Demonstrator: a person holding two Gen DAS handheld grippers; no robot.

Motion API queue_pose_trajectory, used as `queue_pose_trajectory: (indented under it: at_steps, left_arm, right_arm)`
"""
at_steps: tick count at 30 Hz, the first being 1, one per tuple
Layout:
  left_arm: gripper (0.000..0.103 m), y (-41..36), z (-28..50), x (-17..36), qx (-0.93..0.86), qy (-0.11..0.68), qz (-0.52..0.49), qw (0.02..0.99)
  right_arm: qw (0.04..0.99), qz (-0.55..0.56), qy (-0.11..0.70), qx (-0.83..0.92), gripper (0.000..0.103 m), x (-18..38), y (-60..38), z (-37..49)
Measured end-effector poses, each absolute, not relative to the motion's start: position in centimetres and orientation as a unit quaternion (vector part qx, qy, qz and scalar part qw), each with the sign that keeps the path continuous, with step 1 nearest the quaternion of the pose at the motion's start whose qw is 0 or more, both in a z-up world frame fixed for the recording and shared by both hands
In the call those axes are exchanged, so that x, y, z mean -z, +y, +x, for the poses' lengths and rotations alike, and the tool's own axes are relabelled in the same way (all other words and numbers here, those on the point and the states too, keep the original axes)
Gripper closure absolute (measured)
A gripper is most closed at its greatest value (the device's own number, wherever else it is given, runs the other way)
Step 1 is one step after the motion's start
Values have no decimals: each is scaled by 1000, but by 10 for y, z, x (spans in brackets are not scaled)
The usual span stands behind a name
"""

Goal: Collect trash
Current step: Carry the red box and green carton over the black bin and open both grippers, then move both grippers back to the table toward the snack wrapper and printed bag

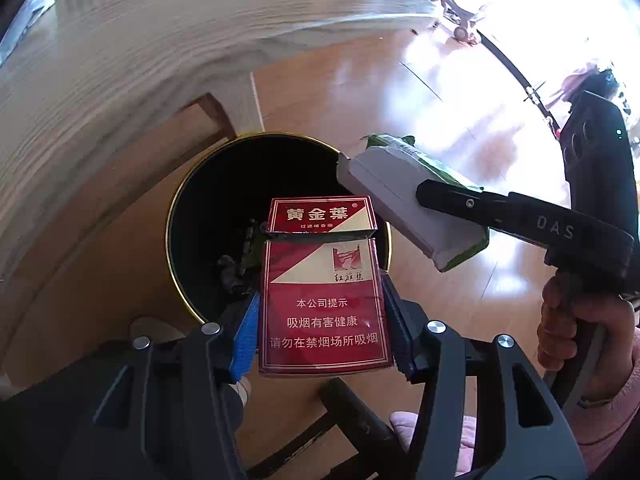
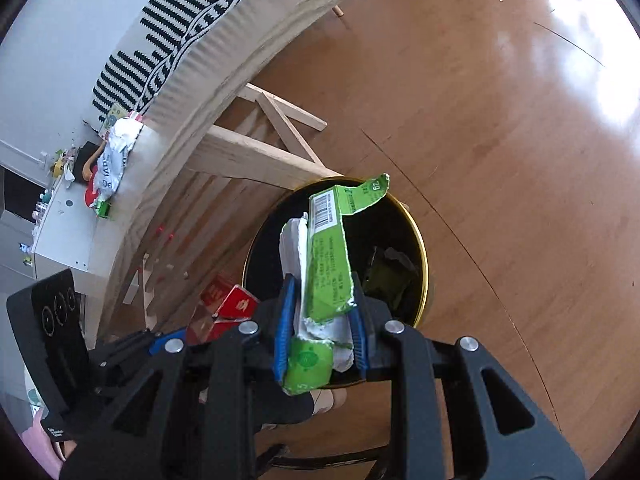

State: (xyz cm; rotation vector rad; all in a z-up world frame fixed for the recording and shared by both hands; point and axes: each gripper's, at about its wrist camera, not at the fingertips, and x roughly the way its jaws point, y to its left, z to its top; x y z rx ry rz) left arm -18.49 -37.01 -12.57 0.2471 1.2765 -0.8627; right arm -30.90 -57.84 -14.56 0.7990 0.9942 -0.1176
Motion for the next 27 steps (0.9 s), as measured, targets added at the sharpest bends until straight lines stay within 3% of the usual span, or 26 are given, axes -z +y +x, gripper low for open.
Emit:
queue_pose_trajectory:
  at_steps: [4,5,6,7,8,13,20,27]
  left_arm:
    - [48,-381,-186,124,388,572,112,714]
    - [37,-386,-189,122,384,570,116,717]
    - [17,-391,-192,123,382,567,119,720]
    - [10,-392,-195,121,380,561,118,726]
    - [7,-394,-196,118,381,558,117,728]
    - [6,-396,-201,108,393,548,122,728]
    - [6,-368,-173,8,394,426,115,806]
    - [6,-237,-75,-29,206,398,41,893]
  right_arm:
    - [801,382,459,47,75,144,-578,-300]
    - [799,391,455,43,74,144,-578,-299]
    - [795,399,455,43,56,144,-580,-300]
    - [795,400,453,54,22,142,-582,-301]
    - [796,397,451,68,12,139,-586,-301]
    - [802,387,438,122,7,127,-600,-310]
    - [831,297,433,185,7,93,-590,-297]
    - [888,242,341,192,7,11,-539,-237]
